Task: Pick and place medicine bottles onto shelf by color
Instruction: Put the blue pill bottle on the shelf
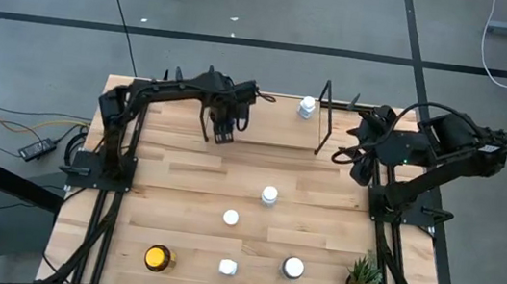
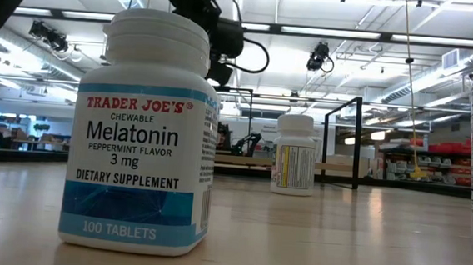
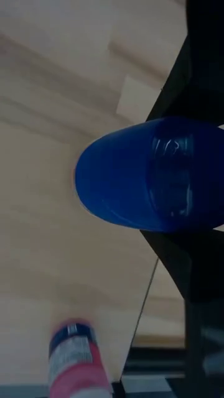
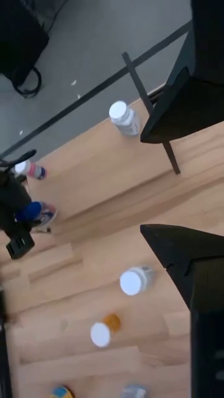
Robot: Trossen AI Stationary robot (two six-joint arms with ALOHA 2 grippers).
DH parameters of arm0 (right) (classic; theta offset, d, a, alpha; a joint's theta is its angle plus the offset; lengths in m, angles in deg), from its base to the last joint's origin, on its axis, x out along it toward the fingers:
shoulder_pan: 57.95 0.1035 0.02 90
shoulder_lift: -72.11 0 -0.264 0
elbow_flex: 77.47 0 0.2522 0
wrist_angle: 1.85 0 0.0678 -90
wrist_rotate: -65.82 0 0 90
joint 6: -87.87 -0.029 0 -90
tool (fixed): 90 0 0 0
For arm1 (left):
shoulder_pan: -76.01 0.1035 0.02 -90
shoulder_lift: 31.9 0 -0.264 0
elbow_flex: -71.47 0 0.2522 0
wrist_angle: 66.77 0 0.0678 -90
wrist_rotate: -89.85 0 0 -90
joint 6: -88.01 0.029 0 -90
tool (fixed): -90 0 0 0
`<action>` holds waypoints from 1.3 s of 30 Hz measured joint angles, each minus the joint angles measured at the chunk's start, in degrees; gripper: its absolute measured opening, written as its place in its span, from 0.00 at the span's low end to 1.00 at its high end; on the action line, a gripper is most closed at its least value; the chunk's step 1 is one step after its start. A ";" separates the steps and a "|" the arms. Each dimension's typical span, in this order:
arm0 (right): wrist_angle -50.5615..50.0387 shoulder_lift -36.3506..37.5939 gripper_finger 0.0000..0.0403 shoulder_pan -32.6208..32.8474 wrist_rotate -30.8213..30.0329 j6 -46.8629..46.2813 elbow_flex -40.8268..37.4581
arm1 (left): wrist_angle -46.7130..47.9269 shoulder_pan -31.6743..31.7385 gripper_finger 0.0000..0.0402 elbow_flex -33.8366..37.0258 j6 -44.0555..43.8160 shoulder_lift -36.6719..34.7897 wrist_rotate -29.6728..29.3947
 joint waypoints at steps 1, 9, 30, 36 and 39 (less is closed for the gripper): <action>0.00 0.00 0.57 -0.47 -0.11 -0.12 0.00 | -0.04 0.78 0.50 0.00 1.02 0.00 0.00; 0.02 0.00 0.57 -4.50 -0.19 -0.16 0.00 | -1.35 4.33 0.50 0.00 10.31 0.00 -0.13; 0.04 0.00 0.57 -5.60 0.25 -0.79 0.00 | -3.58 4.49 0.55 4.07 18.84 -0.04 -0.11; 0.04 0.00 0.57 -5.60 0.27 -1.12 0.00 | -4.63 4.32 0.57 4.10 18.36 -0.04 -1.65; 0.02 0.00 0.57 -5.60 0.27 -1.75 0.00 | -4.85 4.32 0.59 4.15 18.34 -0.04 -1.64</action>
